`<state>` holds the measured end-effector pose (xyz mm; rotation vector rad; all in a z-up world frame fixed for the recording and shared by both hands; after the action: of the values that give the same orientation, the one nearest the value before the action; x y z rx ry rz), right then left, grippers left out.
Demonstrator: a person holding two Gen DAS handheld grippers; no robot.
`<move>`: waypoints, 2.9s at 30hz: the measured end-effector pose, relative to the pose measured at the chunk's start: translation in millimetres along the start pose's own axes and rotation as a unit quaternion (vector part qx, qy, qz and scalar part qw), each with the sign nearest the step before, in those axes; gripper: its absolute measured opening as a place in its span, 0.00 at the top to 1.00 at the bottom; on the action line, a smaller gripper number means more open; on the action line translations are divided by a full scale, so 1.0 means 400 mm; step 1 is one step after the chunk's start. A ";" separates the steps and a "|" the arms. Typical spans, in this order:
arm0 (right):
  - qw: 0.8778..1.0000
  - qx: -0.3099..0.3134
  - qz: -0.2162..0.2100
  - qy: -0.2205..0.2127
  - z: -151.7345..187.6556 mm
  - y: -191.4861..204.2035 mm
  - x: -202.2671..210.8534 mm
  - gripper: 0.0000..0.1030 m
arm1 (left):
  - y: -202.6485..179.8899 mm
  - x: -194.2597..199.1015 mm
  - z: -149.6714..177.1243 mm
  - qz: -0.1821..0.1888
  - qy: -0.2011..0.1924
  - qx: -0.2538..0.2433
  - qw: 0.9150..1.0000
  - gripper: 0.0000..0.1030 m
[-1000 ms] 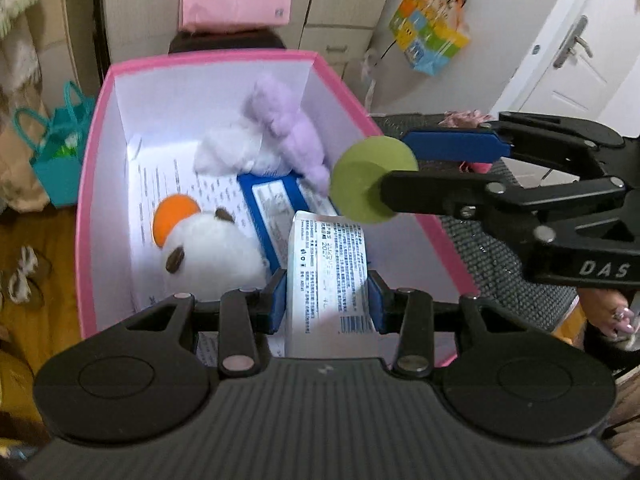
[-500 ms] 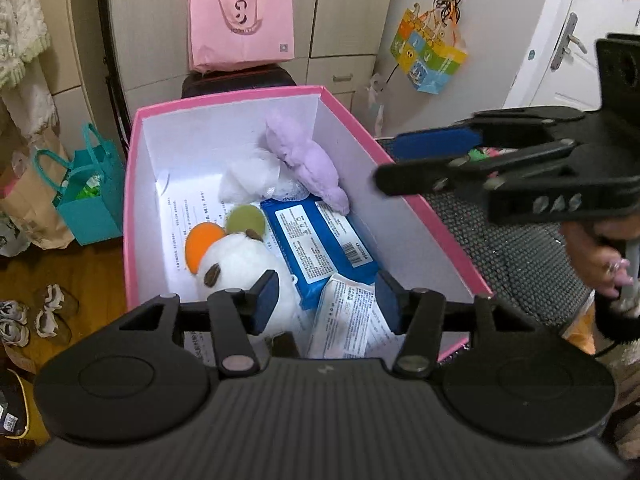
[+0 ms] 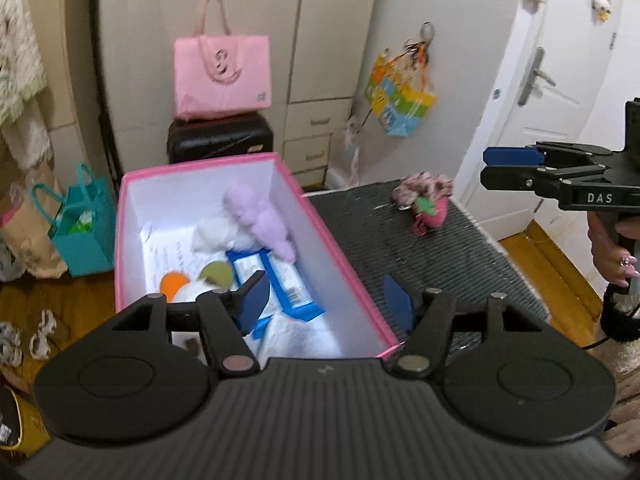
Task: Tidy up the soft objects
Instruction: 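Grasp the pink strawberry pouch with the left gripper while the right gripper grasps the floral scrunchie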
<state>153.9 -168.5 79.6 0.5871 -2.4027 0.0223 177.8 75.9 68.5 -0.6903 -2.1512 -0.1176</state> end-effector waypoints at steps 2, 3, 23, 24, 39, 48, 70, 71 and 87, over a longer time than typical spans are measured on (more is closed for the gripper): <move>1.000 -0.006 0.008 -0.003 0.014 -0.028 0.034 0.42 | -0.037 0.004 -0.008 0.007 -0.002 -0.014 1.000 0.38; 1.000 -0.009 0.011 -0.003 0.021 -0.038 0.045 0.42 | -0.057 0.004 -0.013 0.010 -0.002 -0.023 1.000 0.37; 0.997 -0.075 -0.003 0.014 0.134 -0.286 0.086 0.30 | -0.351 -0.198 -0.110 0.091 0.013 -0.077 0.993 0.32; 0.996 -0.082 -0.005 0.019 0.134 -0.299 0.074 0.30 | -0.356 -0.222 -0.114 0.091 0.018 -0.071 0.993 0.32; 0.987 -0.156 -0.029 0.038 0.153 -0.499 -0.089 0.21 | -0.411 -0.528 -0.165 0.097 -0.005 -0.026 0.995 0.32; 0.976 -0.202 -0.051 0.063 0.161 -0.624 -0.231 0.18 | -0.438 -0.693 -0.178 0.045 -0.032 -0.052 0.997 0.32; 0.969 -0.218 -0.072 0.088 0.200 -0.662 -0.376 0.76 | -0.440 -0.822 -0.212 -0.059 -0.001 -0.042 0.997 0.63; 0.971 -0.214 -0.067 0.086 0.201 -0.656 -0.371 0.78 | -0.441 -0.817 -0.210 -0.056 -0.001 -0.041 0.998 0.63; 0.989 -0.147 0.018 0.020 0.232 -0.475 -0.175 0.82 | -0.417 -0.573 -0.090 0.002 -0.046 0.004 0.999 0.61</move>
<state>225.4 -326.0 -60.7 0.4001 -2.3190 -0.2969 228.4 -175.6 -56.9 -0.7062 -2.2366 -0.0760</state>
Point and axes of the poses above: each gripper's, at about its wrist camera, not at the fingertips, and x roughly against the way its jaws point, y to its left, z to its underside, the point moved 1 cm from there along -x, roughly the way its jaws point, and after that the axes turned 10 degrees about y, right-handed, at the moved point
